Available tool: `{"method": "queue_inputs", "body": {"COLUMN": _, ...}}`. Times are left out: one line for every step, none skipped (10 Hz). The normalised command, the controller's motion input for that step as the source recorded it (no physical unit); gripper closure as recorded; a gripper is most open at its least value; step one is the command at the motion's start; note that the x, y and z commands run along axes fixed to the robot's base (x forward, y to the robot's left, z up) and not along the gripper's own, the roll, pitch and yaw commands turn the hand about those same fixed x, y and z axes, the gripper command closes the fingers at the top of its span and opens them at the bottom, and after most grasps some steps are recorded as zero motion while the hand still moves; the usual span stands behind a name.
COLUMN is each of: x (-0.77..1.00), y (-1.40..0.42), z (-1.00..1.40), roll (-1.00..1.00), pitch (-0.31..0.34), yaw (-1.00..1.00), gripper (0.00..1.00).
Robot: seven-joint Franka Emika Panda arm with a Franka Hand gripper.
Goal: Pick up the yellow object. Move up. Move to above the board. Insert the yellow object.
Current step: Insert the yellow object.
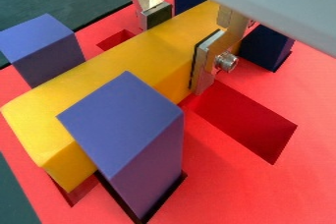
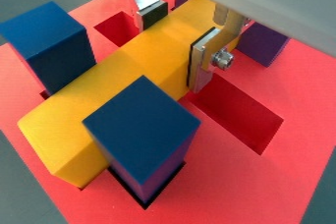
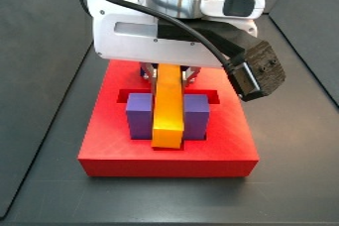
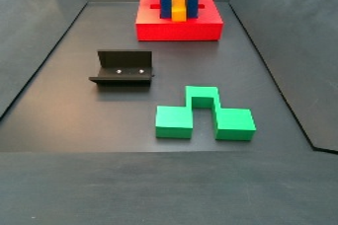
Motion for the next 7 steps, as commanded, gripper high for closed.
{"method": "queue_inputs", "body": {"x": -0.06, "y": -0.12, "z": -0.27, "roll": 0.11, "pitch": -0.026, "yaw": 0.0, "gripper": 1.0}}
{"method": "queue_inputs", "body": {"x": -0.04, "y": -0.23, "z": -0.43, "roll": 0.14, "pitch": -0.087, "yaw": 0.0, "gripper": 1.0}}
{"method": "queue_inputs", "body": {"x": 0.0, "y": -0.15, "z": -0.35, "roll": 0.14, "pitch": -0.02, "yaw": 0.01, "gripper": 1.0}}
{"method": "queue_inputs", "body": {"x": 0.12, "y": 0.0, "z": -0.28, "roll": 0.15, "pitch": 0.001, "yaw": 0.0, "gripper": 1.0}}
{"method": "queue_inputs", "body": {"x": 0.08, "y": 0.01, "z": -0.27, "roll": 0.18, "pitch": 0.027, "yaw": 0.0, "gripper": 1.0}}
{"method": "queue_inputs", "body": {"x": 0.07, "y": 0.06, "z": -0.24, "roll": 0.2, "pitch": 0.057, "yaw": 0.0, "gripper": 1.0}}
{"method": "queue_inputs", "body": {"x": 0.08, "y": 0.1, "z": -0.23, "roll": 0.19, "pitch": 0.067, "yaw": -0.02, "gripper": 1.0}}
